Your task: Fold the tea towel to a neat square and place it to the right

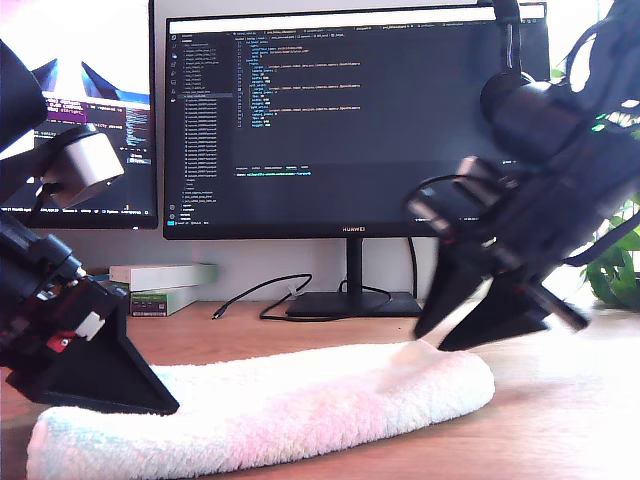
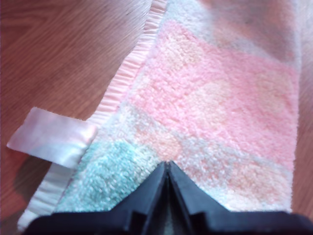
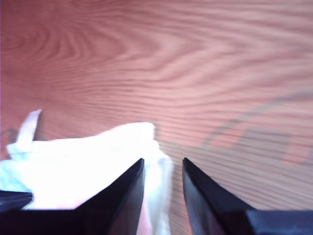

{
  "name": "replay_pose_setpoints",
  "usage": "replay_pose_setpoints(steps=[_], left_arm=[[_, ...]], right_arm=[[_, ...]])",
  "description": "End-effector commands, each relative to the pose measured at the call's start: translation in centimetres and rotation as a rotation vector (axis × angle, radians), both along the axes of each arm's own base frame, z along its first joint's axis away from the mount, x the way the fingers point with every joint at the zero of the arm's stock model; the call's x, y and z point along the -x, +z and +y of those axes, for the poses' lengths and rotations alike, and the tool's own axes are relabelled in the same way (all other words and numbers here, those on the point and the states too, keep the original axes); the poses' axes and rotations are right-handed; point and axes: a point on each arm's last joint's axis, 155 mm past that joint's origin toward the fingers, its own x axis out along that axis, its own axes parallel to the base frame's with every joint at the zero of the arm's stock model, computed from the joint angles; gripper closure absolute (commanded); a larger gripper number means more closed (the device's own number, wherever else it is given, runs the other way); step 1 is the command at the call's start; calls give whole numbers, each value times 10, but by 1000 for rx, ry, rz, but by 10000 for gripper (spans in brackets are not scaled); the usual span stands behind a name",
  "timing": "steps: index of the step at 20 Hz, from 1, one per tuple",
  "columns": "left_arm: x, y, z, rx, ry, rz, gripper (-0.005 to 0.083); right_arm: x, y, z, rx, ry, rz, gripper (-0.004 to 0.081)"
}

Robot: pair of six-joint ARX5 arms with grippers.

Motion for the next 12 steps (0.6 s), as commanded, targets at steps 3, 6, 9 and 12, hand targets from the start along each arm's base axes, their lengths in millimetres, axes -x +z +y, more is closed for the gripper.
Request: replay_pose_setpoints(steps=[3, 6, 9, 12], left_arm=[[10, -15, 6, -30, 1, 47, 793], [9, -14, 5, -26, 1, 42, 793], [9, -14, 5, -25, 0, 40, 793], [8, -14, 5, -27, -5, 35, 793]], right_arm=[[-5, 40, -13, -15, -13, -97, 718], [8, 53, -15, 20, 14, -118, 783], [26, 52, -12, 148, 69, -157, 783], [43, 58, 12, 155, 146, -190, 783]])
